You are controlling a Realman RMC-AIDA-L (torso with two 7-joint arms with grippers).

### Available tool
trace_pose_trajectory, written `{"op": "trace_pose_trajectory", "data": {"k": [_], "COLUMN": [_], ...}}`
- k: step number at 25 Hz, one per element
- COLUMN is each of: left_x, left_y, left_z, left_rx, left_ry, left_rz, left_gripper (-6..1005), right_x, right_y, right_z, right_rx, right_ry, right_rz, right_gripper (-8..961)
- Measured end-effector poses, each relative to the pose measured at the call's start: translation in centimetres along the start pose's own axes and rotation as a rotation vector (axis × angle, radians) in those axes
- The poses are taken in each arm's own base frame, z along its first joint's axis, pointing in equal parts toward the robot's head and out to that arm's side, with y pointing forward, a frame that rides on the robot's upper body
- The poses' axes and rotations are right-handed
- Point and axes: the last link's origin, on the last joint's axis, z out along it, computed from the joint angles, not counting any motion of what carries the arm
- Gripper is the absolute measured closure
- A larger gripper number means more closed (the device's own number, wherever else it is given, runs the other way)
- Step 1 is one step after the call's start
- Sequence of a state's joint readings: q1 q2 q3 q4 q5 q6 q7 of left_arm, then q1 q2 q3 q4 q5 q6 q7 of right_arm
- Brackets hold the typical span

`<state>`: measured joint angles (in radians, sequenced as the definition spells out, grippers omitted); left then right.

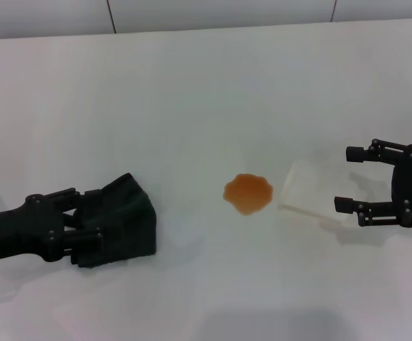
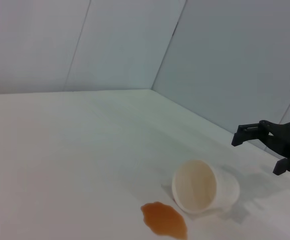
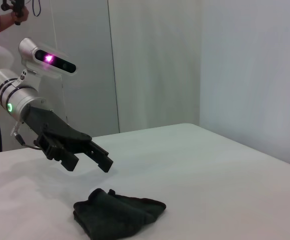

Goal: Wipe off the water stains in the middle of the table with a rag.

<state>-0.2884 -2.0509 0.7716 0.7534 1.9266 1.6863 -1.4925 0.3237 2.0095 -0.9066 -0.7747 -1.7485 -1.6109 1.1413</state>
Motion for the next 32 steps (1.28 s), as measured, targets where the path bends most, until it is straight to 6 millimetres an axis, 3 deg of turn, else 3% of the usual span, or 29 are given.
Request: {"op": "trace_pose_trajectory", "data": {"k": [22, 26, 32], "left_x": [0.0, 0.0, 0.4], "left_y": [0.0, 0.0, -0.2], "left_z": [0.0, 0.0, 0.1], "left_rx": [-0.003, -0.004, -0.003], "left_ry": [0.000, 0.000, -0.001], "left_rz": [0.000, 0.000, 0.011], "left_gripper": [159, 161, 162], "right_x": [-0.5, -2.6, -6.4], "right_y": [-0.2, -1.6, -3.3], "right_z": [0.0, -0.6, -0.9], "right_rx": [0.000, 0.031, 0.080], "right_ry": [-0.009, 0.043, 0.275], "right_rz": [0.035, 0.155, 0.274], "right_gripper": [84, 84, 84]}}
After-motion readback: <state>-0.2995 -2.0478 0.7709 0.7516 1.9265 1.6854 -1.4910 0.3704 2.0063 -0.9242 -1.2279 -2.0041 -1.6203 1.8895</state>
